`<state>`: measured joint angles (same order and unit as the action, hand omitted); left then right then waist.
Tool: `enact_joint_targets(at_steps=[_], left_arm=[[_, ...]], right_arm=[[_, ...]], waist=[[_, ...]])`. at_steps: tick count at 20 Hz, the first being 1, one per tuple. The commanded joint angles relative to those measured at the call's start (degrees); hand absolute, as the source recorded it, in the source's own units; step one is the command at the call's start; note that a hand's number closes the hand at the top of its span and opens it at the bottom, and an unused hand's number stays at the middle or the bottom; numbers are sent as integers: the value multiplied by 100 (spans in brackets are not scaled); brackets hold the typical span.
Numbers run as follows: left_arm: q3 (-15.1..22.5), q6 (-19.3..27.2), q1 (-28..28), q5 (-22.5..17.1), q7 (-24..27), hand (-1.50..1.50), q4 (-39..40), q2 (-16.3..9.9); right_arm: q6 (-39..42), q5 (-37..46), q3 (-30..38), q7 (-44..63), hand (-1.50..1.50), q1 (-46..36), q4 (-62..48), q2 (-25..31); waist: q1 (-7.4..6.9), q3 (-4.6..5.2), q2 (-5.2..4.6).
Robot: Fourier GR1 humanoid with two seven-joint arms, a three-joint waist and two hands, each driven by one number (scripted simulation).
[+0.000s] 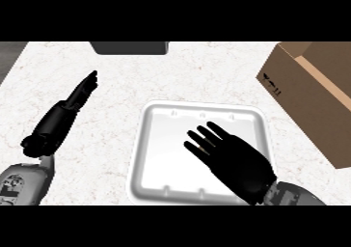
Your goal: Pick the squash from the tray and place it in the cardboard box
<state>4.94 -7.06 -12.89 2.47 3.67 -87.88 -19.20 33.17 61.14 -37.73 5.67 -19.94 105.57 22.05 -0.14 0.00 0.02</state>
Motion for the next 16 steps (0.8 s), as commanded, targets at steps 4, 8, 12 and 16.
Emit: enact_joint_targets(at_steps=[4,8,12,16], left_arm=[[-329,-395,178,-34,-120,0,-323,-63],[-180,-181,93,318,-92,0,-77,345],[-377,-375,70,260,-66,0,-94,313],[-394,-332,-47,375,-55,0,-6,459]], right_arm=[[-159,709,-7,-123,-150,-32,-668,-634],[-135,693,299,-674,-150,76,-755,-575],[-787,1025,306,-1084,-150,382,-1266,-507],[-537,1090,758,-1241,-150,22,-1439,-523]], waist=[[-7,0,2],[11,0,1],[7,0,-1],[11,0,-2]])
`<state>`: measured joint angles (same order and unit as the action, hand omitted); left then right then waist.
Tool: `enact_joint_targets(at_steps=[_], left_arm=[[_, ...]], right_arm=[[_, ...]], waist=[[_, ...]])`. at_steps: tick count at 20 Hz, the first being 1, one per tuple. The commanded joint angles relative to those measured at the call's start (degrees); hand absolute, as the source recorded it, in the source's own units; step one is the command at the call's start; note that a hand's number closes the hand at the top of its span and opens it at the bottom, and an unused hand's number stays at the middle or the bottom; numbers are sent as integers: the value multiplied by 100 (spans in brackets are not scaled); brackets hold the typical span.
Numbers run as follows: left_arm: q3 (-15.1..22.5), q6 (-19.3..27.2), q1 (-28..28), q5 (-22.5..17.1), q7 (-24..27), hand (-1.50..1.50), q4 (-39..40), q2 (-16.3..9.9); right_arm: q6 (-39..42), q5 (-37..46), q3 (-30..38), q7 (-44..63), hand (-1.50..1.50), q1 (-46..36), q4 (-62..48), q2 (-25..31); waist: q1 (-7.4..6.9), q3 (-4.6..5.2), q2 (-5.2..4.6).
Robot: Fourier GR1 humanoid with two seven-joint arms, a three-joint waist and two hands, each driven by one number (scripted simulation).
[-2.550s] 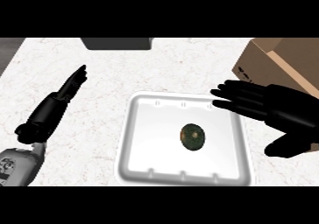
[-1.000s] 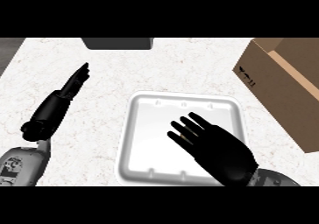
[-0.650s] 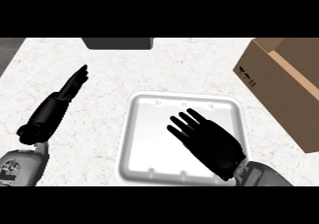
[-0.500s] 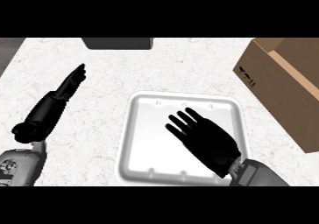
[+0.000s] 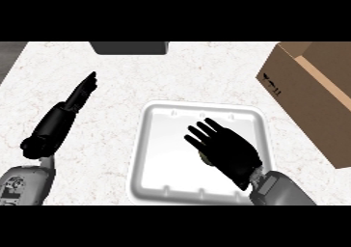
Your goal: Pick the squash from the tray and place it in the cardboard box
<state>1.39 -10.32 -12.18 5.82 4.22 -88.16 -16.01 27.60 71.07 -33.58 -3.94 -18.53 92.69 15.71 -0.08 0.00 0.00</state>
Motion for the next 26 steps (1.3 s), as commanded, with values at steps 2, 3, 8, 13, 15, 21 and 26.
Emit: enact_joint_targets(at_steps=[2,3,8,13,15,21,26], left_arm=[[-262,-328,-339,-149,-228,0,79,-96],[142,109,88,329,9,0,-51,291],[-96,-89,-263,244,-288,0,-87,214],[-367,-305,-54,182,153,0,213,120],[-396,-400,-126,97,75,0,163,50],[-371,-374,35,140,-260,0,-404,142],[-359,-376,-9,258,-77,0,-134,200]], right_arm=[[-195,457,6,37,-150,217,-225,-101],[-301,436,247,-169,-150,-269,-740,-289],[-295,496,569,-426,-150,-308,-1023,-384],[-803,781,425,-866,150,-211,-1574,-476],[-1164,728,334,-1328,150,-192,-1411,-224],[-2170,947,418,-1711,150,-143,-1677,-363],[-2298,989,794,-1268,150,-501,-2162,-1112]], waist=[[12,0,0],[-14,0,-3],[-5,0,-1],[-6,0,-5],[-3,-1,-5],[-8,-1,2],[-18,-1,-7]])
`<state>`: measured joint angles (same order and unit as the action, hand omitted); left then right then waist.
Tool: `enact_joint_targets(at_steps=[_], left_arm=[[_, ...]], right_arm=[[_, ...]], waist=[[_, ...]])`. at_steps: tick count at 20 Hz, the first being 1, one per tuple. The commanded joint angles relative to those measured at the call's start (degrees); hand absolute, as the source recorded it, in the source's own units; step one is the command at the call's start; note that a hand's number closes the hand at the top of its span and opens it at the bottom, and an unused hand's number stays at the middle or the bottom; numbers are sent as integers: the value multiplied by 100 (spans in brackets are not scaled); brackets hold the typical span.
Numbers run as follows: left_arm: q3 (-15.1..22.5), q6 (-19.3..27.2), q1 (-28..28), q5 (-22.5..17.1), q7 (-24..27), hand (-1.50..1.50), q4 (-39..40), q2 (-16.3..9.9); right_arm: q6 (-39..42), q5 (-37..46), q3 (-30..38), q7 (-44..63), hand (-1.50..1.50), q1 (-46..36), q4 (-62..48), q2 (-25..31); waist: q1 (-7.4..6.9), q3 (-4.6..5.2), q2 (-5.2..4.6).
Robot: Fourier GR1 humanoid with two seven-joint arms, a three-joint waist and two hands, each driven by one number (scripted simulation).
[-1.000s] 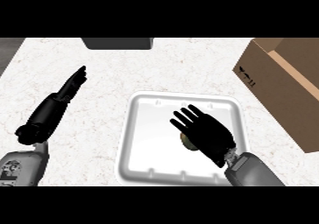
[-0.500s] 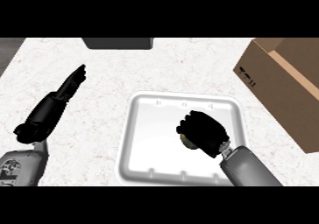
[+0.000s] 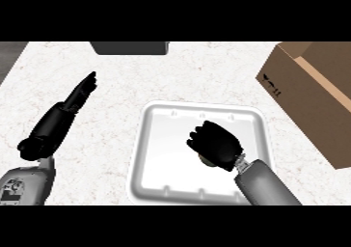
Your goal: Pick the squash from the tray and place it in the cardboard box
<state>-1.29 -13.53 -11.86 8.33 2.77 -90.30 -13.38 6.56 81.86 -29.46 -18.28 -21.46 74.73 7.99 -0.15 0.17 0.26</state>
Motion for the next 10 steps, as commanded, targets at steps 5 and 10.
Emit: enact_joint_targets(at_steps=[5,10], left_arm=[[83,-2,-15,31,147,0,8,81],[-72,-243,-107,-153,69,0,72,-78]], right_arm=[[544,-992,2402,1826,150,-834,-1044,-740],[-246,-1023,2932,2171,150,-2178,-1827,-716]], waist=[[-100,-21,-118],[-143,-20,-67]])
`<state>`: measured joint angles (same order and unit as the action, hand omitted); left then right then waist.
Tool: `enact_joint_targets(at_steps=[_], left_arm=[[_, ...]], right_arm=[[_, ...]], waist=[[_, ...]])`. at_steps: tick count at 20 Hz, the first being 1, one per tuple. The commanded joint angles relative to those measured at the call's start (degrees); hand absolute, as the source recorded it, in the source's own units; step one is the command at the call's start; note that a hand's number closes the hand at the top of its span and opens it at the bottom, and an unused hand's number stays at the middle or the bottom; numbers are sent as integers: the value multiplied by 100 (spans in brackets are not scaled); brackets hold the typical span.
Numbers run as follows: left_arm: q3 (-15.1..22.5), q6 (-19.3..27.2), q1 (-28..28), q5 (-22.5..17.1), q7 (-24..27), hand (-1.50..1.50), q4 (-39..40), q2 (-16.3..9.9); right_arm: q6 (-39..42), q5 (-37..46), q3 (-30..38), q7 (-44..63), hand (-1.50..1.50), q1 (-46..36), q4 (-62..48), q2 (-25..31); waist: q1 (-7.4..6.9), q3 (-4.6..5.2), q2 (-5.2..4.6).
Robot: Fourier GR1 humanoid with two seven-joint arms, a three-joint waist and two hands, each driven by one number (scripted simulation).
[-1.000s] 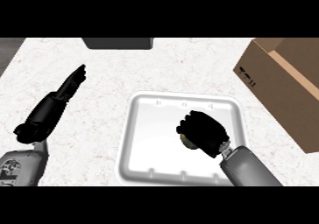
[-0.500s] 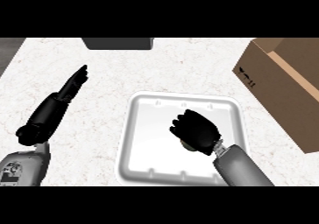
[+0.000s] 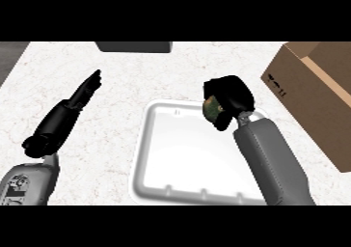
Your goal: Pick the squash from the tray and place it in the cardboard box
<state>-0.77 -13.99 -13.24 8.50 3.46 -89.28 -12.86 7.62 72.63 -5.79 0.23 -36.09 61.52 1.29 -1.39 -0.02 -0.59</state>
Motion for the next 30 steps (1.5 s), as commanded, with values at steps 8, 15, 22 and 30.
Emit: enact_joint_targets(at_steps=[8,15,22,30], left_arm=[[-136,4,-19,17,-181,0,21,-16],[-132,4,104,21,44,0,121,29],[-304,-144,76,-136,-116,0,-31,-85],[-122,-8,7,131,169,0,264,96]], right_arm=[[-326,80,721,896,150,-1377,180,242],[-840,-118,1812,2281,150,-1666,706,386],[-1173,-463,2551,2246,150,-1572,455,1208],[-705,-511,2830,1509,150,-1806,-1242,2560]], waist=[[127,2,68],[164,3,58],[122,1,55],[97,2,21]])
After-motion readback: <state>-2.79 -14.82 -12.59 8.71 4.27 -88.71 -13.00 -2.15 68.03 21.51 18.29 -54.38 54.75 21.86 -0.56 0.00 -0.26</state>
